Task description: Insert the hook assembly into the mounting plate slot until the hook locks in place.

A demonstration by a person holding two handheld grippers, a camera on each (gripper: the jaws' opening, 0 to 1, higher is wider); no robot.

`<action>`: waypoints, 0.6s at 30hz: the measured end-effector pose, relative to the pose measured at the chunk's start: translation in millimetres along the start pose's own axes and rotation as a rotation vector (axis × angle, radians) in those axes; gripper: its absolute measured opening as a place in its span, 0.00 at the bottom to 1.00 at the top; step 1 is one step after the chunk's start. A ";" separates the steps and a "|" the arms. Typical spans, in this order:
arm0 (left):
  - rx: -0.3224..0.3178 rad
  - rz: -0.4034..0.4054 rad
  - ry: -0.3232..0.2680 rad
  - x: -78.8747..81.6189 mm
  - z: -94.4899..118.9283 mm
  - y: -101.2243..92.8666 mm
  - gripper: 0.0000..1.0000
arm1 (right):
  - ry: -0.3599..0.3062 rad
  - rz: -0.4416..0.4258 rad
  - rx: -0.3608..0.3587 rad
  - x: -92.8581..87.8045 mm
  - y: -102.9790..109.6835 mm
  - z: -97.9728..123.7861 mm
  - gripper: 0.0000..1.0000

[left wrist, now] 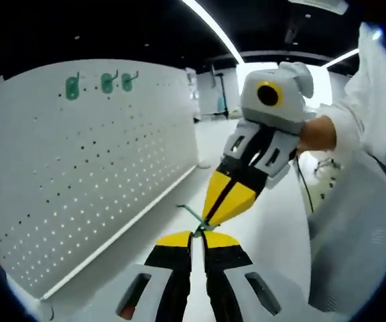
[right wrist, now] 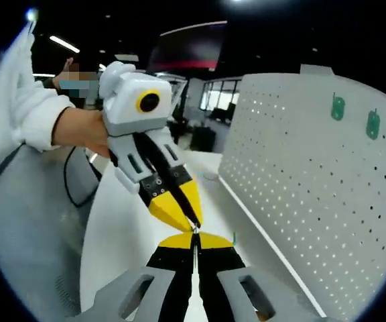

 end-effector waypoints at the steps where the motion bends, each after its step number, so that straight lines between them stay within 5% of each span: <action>1: -0.024 -0.013 0.006 -0.2 -0.1 -1.5 0.06 | -0.005 0.002 0.027 0.5 1.6 1.0 0.00; 4: -0.086 -0.052 0.017 -0.6 -0.8 -7.1 0.05 | -0.001 0.014 0.086 0.6 4.2 5.2 0.00; 18: -0.170 -0.104 -0.017 2.9 0.0 -16.9 0.02 | 0.007 -0.056 0.214 -5.6 0.5 18.4 0.00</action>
Point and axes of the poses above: the point that each gripper's makers call its tool centre point, and the gripper's own axes: z roughly backward along the fingers, y roughly to its left, x roughly out of its top, the point moved 8 cm from there along z, roughly backward along the fingers, and after that the axes turned 10 degrees about -x, right-handed, at the moved point
